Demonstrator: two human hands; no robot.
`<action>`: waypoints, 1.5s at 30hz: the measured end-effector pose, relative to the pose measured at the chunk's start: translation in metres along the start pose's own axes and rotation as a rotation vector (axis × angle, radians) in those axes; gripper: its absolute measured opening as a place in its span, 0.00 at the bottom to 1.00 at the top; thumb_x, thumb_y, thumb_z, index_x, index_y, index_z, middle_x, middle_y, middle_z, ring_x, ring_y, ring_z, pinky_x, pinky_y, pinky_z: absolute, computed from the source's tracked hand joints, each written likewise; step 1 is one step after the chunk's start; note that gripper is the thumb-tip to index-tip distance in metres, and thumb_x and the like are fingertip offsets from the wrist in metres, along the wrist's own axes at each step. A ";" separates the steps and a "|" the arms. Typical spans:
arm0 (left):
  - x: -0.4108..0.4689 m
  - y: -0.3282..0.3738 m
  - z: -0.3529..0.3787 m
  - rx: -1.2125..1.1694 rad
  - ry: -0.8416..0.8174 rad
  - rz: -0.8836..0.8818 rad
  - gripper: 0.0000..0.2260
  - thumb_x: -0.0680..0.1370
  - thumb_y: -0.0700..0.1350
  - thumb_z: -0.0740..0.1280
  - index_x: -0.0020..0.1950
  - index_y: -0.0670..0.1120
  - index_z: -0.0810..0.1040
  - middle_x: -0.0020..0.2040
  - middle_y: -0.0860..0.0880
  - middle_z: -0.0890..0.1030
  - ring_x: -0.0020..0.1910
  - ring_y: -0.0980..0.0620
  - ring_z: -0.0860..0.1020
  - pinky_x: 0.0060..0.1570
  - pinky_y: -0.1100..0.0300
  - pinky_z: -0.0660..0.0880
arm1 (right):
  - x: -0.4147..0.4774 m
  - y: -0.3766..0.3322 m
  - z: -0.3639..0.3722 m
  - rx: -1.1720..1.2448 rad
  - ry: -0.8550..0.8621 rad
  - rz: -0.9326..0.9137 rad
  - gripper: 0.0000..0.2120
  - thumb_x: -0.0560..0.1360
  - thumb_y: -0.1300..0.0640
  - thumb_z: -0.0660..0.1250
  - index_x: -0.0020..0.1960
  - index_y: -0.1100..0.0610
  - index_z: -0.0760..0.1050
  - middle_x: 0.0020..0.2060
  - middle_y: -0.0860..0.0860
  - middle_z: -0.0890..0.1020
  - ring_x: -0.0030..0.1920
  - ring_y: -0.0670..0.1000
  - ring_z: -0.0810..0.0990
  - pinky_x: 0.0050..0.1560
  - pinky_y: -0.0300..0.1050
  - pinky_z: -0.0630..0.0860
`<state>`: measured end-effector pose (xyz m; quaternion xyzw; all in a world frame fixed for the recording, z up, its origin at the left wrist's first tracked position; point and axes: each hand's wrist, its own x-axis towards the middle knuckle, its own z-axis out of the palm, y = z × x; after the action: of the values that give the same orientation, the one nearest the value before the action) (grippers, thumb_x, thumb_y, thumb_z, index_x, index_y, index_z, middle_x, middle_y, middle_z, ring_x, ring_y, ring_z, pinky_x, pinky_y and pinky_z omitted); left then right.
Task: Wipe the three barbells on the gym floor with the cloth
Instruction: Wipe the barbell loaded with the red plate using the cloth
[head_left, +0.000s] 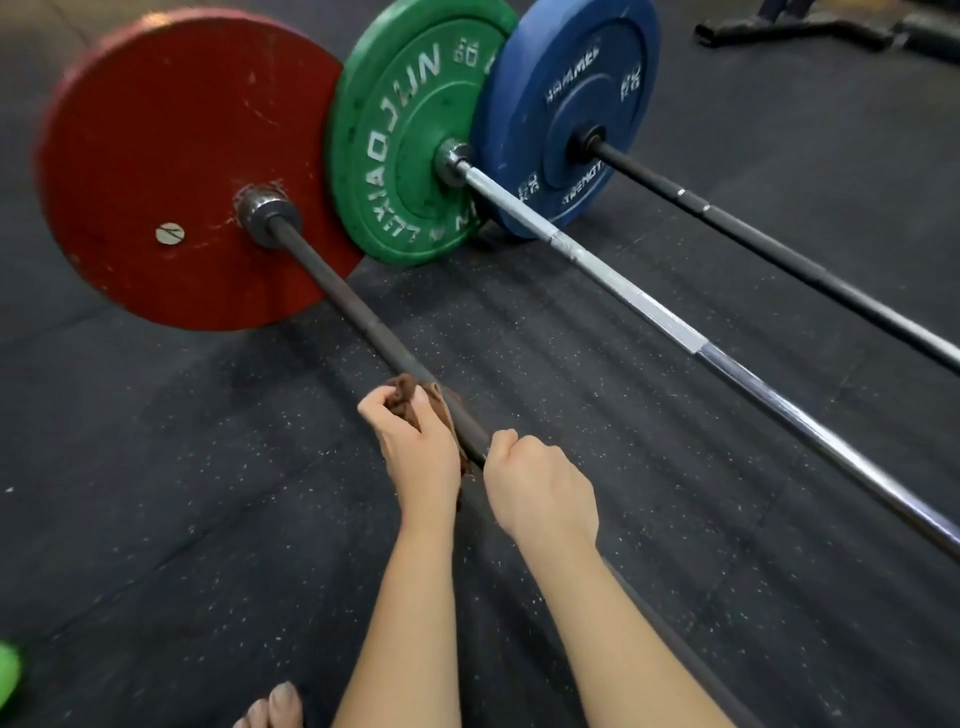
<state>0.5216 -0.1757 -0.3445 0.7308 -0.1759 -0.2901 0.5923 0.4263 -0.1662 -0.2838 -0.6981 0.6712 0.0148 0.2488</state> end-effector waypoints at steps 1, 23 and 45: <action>0.005 0.002 0.000 0.000 0.002 -0.002 0.07 0.86 0.51 0.58 0.59 0.61 0.61 0.64 0.49 0.72 0.58 0.49 0.76 0.53 0.50 0.77 | 0.001 0.000 0.001 0.002 0.005 -0.004 0.09 0.81 0.62 0.49 0.52 0.58 0.68 0.49 0.56 0.80 0.45 0.61 0.77 0.46 0.52 0.76; 0.049 0.002 -0.007 0.152 -0.011 0.105 0.04 0.85 0.53 0.57 0.57 0.60 0.61 0.62 0.48 0.75 0.57 0.47 0.77 0.56 0.46 0.75 | 0.003 0.005 0.001 -0.107 -0.013 -0.110 0.10 0.79 0.64 0.52 0.55 0.55 0.69 0.45 0.53 0.79 0.44 0.59 0.77 0.45 0.51 0.76; 0.046 0.029 -0.017 0.335 -0.162 0.072 0.03 0.87 0.48 0.55 0.59 0.53 0.60 0.60 0.50 0.73 0.47 0.56 0.75 0.39 0.63 0.70 | 0.000 0.006 -0.002 -0.154 0.002 -0.168 0.11 0.74 0.69 0.56 0.49 0.54 0.63 0.34 0.51 0.68 0.38 0.57 0.74 0.38 0.49 0.70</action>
<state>0.5707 -0.1974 -0.3241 0.7869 -0.2948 -0.2932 0.4560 0.4204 -0.1671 -0.2839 -0.7689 0.6075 0.0447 0.1942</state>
